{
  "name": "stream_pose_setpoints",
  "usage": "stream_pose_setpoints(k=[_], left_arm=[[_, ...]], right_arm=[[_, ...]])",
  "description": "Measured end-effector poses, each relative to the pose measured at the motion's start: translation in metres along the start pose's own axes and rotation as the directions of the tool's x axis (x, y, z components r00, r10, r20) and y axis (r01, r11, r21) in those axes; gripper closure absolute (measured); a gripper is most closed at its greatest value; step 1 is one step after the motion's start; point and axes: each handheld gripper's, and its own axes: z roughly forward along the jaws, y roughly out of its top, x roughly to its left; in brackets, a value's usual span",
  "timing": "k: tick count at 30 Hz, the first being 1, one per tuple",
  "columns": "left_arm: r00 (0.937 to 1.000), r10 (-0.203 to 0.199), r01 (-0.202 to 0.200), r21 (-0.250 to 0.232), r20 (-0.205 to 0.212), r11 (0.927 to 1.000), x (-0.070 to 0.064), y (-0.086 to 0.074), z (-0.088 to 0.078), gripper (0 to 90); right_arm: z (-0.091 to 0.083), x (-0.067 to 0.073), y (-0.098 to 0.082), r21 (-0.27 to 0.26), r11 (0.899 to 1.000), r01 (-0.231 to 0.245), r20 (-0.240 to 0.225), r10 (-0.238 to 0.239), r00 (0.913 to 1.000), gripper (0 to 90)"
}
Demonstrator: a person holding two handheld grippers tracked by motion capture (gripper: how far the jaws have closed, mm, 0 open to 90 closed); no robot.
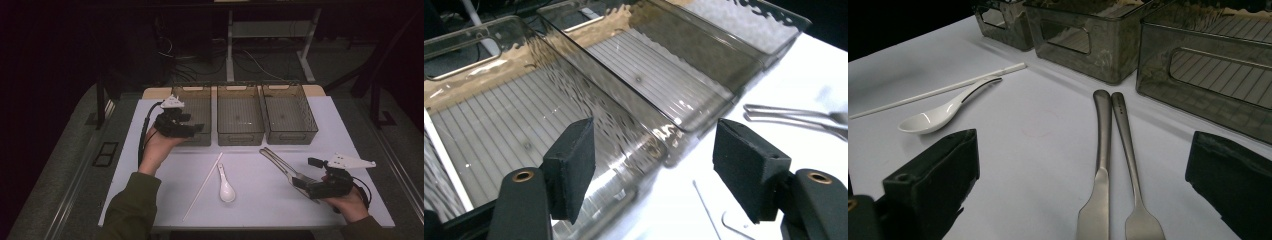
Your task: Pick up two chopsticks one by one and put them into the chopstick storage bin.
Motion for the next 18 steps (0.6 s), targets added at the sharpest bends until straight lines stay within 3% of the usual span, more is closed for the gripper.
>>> stream_pose_setpoints(k=[10,18], left_arm=[[0.9996,0.027,-0.027,-0.003,0.002,0.9996,-0.032,-0.029,-0.011,30.2],[0.9995,0.025,-0.025,0.003,0.016,0.9997,-0.051,-0.057,-0.006,33.9]], right_arm=[[-0.001,0.001,0.000,0.003,1.000,-0.009,0.006,0.009,0.9999,0.9],[-0.001,0.001,0.000,0.000,1.000,-0.005,0.008,0.005,1.0000,0.9]])
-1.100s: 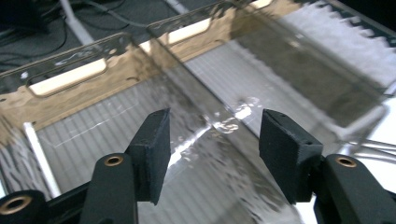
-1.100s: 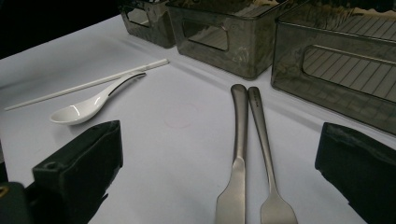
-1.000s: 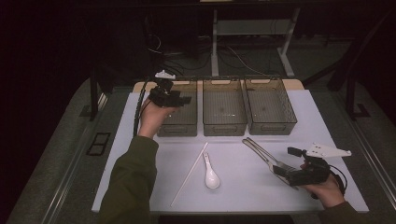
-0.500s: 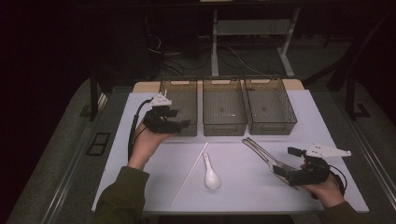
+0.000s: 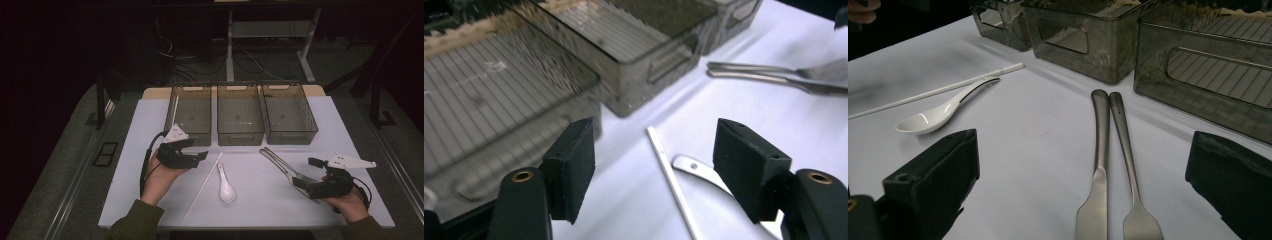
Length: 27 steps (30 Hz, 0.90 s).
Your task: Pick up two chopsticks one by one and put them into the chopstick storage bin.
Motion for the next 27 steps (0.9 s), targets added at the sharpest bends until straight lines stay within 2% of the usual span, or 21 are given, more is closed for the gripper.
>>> stream_pose_setpoints(k=[6,10,12,15,18,27], left_arm=[[0.9998,0.019,-0.019,0.017,-0.003,0.9997,-0.013,-0.020,0.008,43.6],[0.9998,-0.016,0.016,0.026,0.014,0.9995,-0.018,-0.030,0.014,48.6],[0.9998,-0.013,0.012,0.049,0.014,0.9987,-0.019,-0.034,0.016,51.1],[0.9989,-0.034,0.032,0.060,0.031,0.9977,-0.020,-0.038,0.018,55.7],[0.9991,-0.038,0.036,0.083,0.021,0.9959,-0.022,-0.043,0.022,59.9],[0.9991,-0.025,0.020,0.153,0.033,0.9879,-0.030,-0.049,0.034,69.5]], right_arm=[[0.000,0.000,0.000,0.000,1.000,0.000,0.001,0.000,1.0000,0.9],[0.000,0.000,0.000,0.000,1.000,0.000,0.002,0.000,1.0000,0.9],[0.000,0.000,0.000,0.000,1.000,0.001,0.002,-0.001,1.0000,0.9],[0.000,-0.001,0.000,0.002,1.000,-0.001,0.001,0.001,1.0000,0.9],[0.000,-0.001,0.000,0.002,1.000,-0.002,0.002,0.002,1.0000,0.9],[0.000,-0.001,0.000,0.000,1.000,-0.003,0.004,0.003,1.0000,0.9]])
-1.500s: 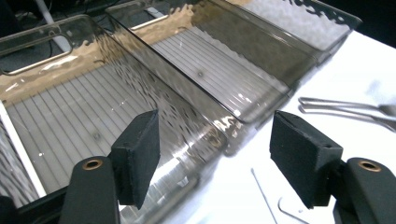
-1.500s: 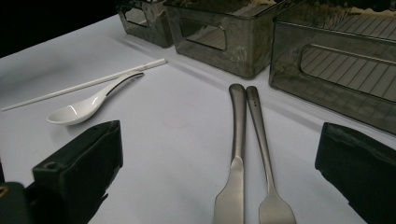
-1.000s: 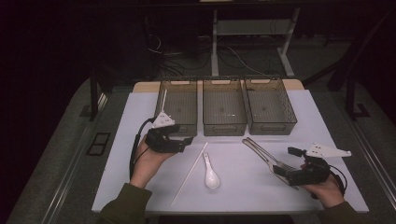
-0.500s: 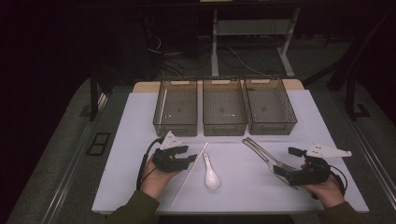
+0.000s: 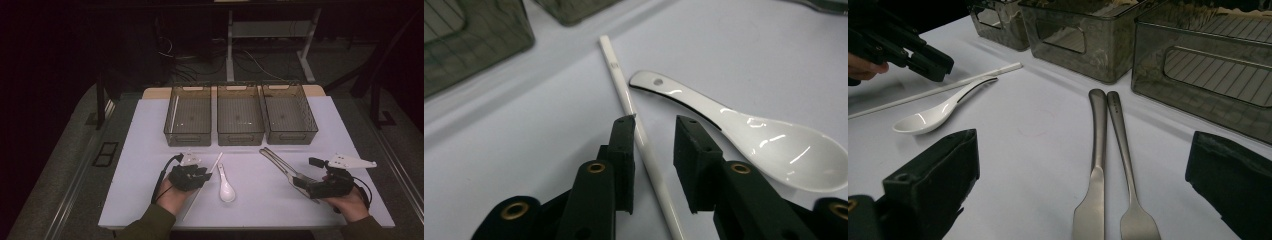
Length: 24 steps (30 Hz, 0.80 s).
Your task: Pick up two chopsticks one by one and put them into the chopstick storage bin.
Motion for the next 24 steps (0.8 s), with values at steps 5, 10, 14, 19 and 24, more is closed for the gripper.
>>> stream_pose_setpoints(k=[5,10,14,19,24], left_arm=[[0.9996,0.024,-0.024,0.042,-0.016,0.9988,-0.0019,-0.0016,0.0032,72.7],[0.9988,0.041,-0.039,0.067,-0.027,0.9970,-0.0046,-0.0030,0.0053,75.1],[0.9973,0.059,-0.055,0.083,-0.044,0.9951,-0.0070,-0.0031,0.0068,78.0],[0.9964,0.070,-0.066,0.085,-0.048,0.9942,-0.0066,-0.0026,0.0067,78.8],[0.9968,0.064,-0.059,0.086,-0.048,0.9945,-0.0026,-0.0029,0.0053,79.8]], right_arm=[[-0.0007,0.0001,0.0002,-0.003,1.000,-0.003,0.002,0.003,1.0000,0.9],[-0.0007,-0.0002,0.0001,-0.005,1.000,0.001,0.003,-0.001,1.0000,0.9],[-0.0009,0.0000,0.0001,-0.003,1.000,0.002,0.001,-0.002,1.0000,0.9],[-0.0011,0.0003,0.0002,-0.003,1.000,0.001,0.001,-0.001,1.0000,0.9],[-0.0011,0.0004,0.0003,-0.002,1.000,0.001,0.000,-0.001,1.0000,0.9]])
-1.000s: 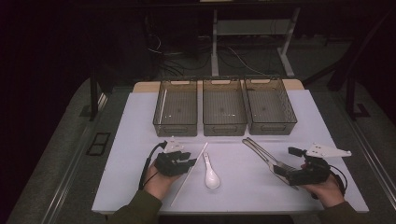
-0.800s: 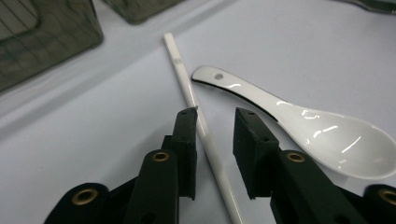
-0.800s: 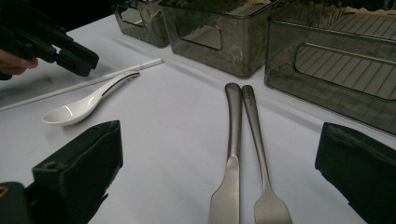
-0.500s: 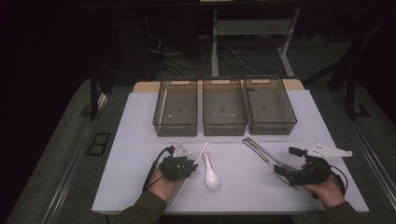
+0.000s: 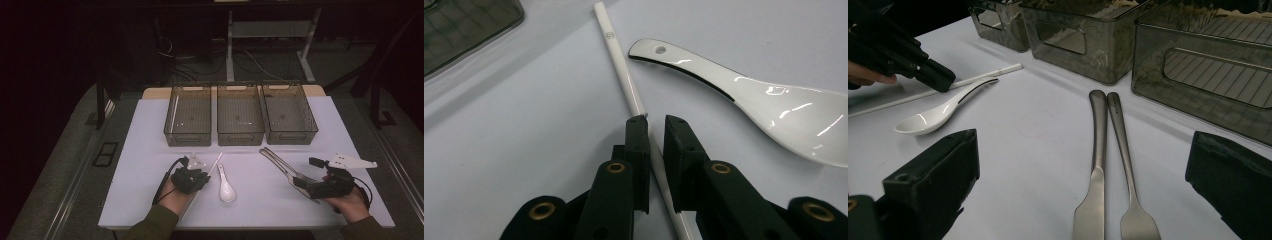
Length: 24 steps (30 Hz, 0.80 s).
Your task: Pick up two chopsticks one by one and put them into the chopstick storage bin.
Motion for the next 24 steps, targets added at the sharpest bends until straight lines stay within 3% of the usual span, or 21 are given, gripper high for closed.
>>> stream_pose_setpoints(k=[11,17,19,24], left_arm=[[0.9944,-0.106,0.106,-0.031,0.000,0.9939,0.004,-0.005,0.000,80.9],[0.9928,-0.120,0.120,-0.027,0.001,0.9925,0.006,-0.005,-0.001,82.6],[0.9936,-0.111,0.110,-0.026,-0.020,0.9936,0.007,-0.004,-0.001,83.4],[0.9939,-0.109,0.109,-0.025,-0.015,0.9937,0.013,-0.005,-0.003,83.7]], right_arm=[[0.000,0.000,0.000,0.002,1.000,0.001,0.001,-0.001,1.0000,0.9],[0.000,0.001,0.000,0.003,1.000,0.002,0.000,-0.002,1.0000,0.9],[0.000,0.001,0.000,0.003,1.000,0.000,0.000,0.000,1.0000,0.9],[0.000,0.000,0.000,0.003,1.000,-0.002,-0.002,0.002,1.0000,0.9]])
